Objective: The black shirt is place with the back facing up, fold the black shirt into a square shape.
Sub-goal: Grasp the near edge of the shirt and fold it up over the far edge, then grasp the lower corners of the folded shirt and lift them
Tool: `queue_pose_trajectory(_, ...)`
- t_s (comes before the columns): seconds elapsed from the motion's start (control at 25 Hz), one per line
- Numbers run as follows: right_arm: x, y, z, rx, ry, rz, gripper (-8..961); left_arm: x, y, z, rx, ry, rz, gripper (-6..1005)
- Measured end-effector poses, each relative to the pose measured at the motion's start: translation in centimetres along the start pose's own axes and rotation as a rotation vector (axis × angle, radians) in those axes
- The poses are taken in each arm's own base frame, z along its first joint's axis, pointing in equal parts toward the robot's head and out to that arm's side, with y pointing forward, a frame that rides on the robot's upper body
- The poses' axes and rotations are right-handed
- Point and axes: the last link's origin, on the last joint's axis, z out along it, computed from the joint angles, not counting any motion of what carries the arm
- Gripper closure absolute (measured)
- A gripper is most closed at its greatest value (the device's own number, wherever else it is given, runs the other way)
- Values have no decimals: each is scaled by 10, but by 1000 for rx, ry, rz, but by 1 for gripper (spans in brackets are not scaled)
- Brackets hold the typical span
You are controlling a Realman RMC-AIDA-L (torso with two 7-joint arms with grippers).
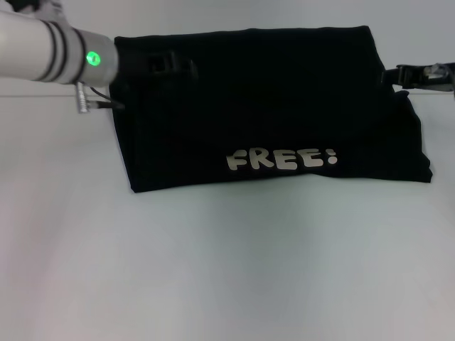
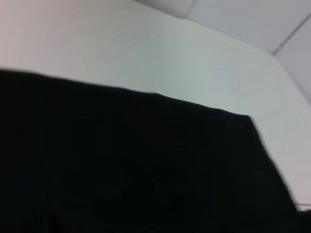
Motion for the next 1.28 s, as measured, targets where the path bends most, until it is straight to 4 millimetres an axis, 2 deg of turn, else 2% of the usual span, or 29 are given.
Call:
queue_pose_trajectory(0.2,-5,-3,-14,-47,64,42,309,-12,-29,-23,-83,0,-82,452)
queue_pose_trajectory(0.4,-17,-2,-28,-86,118,70,234,-43,-66,-44,-108,-24,-115,250)
queue_pose_trajectory(0.6,-22,-4,-39,-124,137,102,234,-64,-83,-58,-138,-28,-34,251)
queue_pose_trajectory(0.76,-21,-11,-45,-136,135,140,234,-81,-91,-52,-113,-41,16,251)
queue_pose_trajectory(0.84,-21,-15,-47,-135,133,154,234,-88,-94,-45,-95,-44,-6,251)
queue_pose_trajectory(1.04,-18,-21,-50,-135,143,170,234,-98,-101,-36,-48,-46,-237,250)
queue_pose_trajectory(1.28,-15,-26,-52,-126,142,177,234,-103,-101,-31,-49,-43,-288,278)
